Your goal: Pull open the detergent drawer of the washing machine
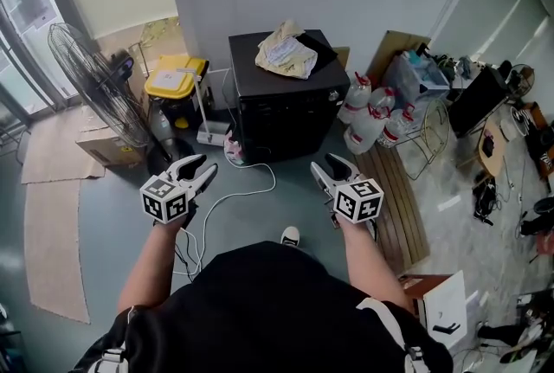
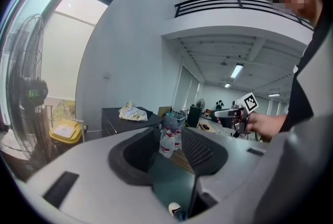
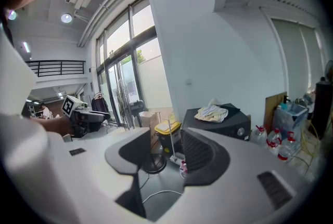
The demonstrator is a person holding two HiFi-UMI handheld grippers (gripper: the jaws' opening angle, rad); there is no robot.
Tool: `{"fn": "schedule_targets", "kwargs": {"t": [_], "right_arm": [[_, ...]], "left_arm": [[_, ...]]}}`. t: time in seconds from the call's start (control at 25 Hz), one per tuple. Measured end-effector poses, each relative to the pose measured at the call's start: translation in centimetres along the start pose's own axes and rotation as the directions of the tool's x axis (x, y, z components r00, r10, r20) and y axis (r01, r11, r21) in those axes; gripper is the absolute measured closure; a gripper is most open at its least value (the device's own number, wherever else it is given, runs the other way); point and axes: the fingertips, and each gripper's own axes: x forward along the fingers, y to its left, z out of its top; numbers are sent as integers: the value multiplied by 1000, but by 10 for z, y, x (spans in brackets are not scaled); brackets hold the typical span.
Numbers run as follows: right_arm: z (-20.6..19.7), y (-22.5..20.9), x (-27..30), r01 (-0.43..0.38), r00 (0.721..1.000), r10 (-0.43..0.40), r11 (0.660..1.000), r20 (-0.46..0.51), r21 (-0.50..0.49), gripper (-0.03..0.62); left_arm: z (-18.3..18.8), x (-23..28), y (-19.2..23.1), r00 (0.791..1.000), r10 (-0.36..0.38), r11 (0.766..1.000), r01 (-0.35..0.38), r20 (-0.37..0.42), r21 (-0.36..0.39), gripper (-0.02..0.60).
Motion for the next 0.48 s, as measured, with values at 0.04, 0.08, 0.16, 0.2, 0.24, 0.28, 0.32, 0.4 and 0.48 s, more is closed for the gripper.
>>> {"fn": "schedule_targets", "kwargs": {"t": [0.04, 0.08, 0.16, 0.2, 0.24, 0.28, 0.32, 0.4, 0.48], "right_arm": [[0, -3, 2, -3, 1000, 3, 1000, -2, 1, 399], [-1, -5, 4, -6, 1000, 6, 1000, -4, 1, 398], [-1, -11, 7, -10, 1000, 10, 1000, -7, 1, 398], [-1, -13, 10, -13, 1000, 13, 1000, -9, 2, 398], [0, -16, 12, -16, 1000, 16, 1000, -11, 3, 398], [0, -20, 14, -20, 1000, 20, 1000, -13, 3, 398], [1, -23, 17, -23, 1000, 23, 1000, -16, 3, 396], [2, -31, 23, -29, 999, 29, 1000, -21, 3, 396], [3, -38, 31, -36, 999, 36, 999, -26, 2, 396]], "left_arm": [[-1, 3, 0, 1000, 1, 1000, -1, -3, -1, 410], [-2, 5, 1, 1000, 3, 1000, -3, -6, -2, 410], [-3, 9, 3, 1000, 10, 1000, -10, -8, -5, 410], [-3, 12, 5, 1000, 14, 1000, -14, -8, -7, 410], [-3, 14, 6, 1000, 18, 1000, -18, -9, -9, 410], [-3, 17, 7, 1000, 22, 1000, -22, -10, -12, 410], [-3, 20, 9, 1000, 26, 1000, -26, -12, -13, 410], [-2, 28, 12, 999, 31, 999, -31, -14, -16, 410], [-2, 35, 16, 999, 37, 999, -37, -16, -20, 410]]}}
